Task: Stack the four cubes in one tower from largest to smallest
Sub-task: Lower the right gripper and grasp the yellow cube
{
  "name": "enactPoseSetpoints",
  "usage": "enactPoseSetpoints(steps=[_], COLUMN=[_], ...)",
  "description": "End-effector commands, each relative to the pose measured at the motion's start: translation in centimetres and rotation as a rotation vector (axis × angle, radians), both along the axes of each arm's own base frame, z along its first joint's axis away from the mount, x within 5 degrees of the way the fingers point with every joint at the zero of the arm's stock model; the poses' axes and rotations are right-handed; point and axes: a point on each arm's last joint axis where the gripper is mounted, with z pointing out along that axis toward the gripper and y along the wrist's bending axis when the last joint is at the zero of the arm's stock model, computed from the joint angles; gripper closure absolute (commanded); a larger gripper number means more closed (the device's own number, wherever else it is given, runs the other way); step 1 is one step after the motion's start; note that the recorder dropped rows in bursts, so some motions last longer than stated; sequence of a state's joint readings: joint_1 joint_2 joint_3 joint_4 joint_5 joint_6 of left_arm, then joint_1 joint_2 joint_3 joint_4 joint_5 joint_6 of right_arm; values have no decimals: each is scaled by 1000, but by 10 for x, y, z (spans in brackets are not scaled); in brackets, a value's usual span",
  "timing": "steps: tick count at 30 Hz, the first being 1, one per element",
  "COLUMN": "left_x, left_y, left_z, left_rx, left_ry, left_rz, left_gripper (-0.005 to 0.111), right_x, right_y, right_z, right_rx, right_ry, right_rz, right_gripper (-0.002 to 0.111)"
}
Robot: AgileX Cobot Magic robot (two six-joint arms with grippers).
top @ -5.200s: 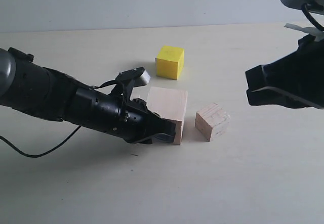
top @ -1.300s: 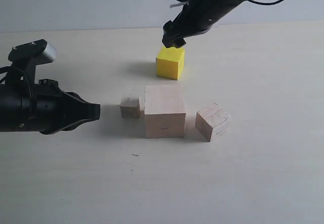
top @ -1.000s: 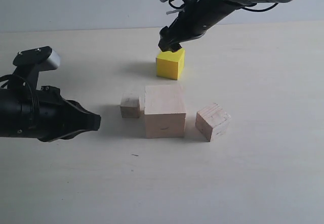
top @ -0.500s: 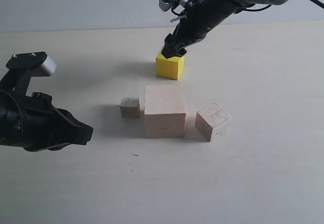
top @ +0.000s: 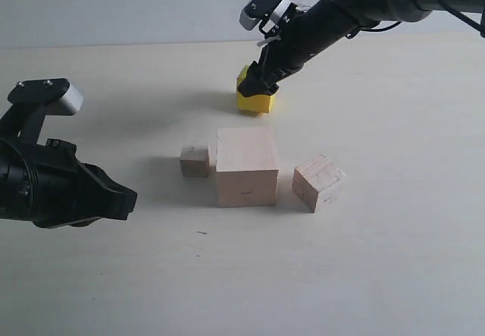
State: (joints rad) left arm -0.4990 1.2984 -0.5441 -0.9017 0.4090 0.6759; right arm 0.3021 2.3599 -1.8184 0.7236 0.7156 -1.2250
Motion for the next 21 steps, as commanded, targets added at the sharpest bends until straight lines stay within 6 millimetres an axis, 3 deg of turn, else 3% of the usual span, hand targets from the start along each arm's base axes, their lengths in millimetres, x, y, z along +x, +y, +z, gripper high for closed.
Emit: enactPoseSetpoints(steps=[1, 11, 15, 21], left_x=[0, 2, 2, 1], left_y=[1, 3, 3, 3], left_z=[1, 1, 1, 1], left_rx=[4, 21, 21, 22], left_ry=[-14, -39, -39, -37], left_rz=[3, 2, 2, 0], left_gripper=[107, 107, 107, 107], right_x=[-3, -6, -2, 1], right_y=[-3, -4, -5, -4], right_z=[-6, 41, 41, 23], right_rx=[-15, 13, 13, 16], right_ry=[44, -38, -68, -44], right_rz=[25, 14, -11, -25], right_gripper=[30, 30, 30, 30])
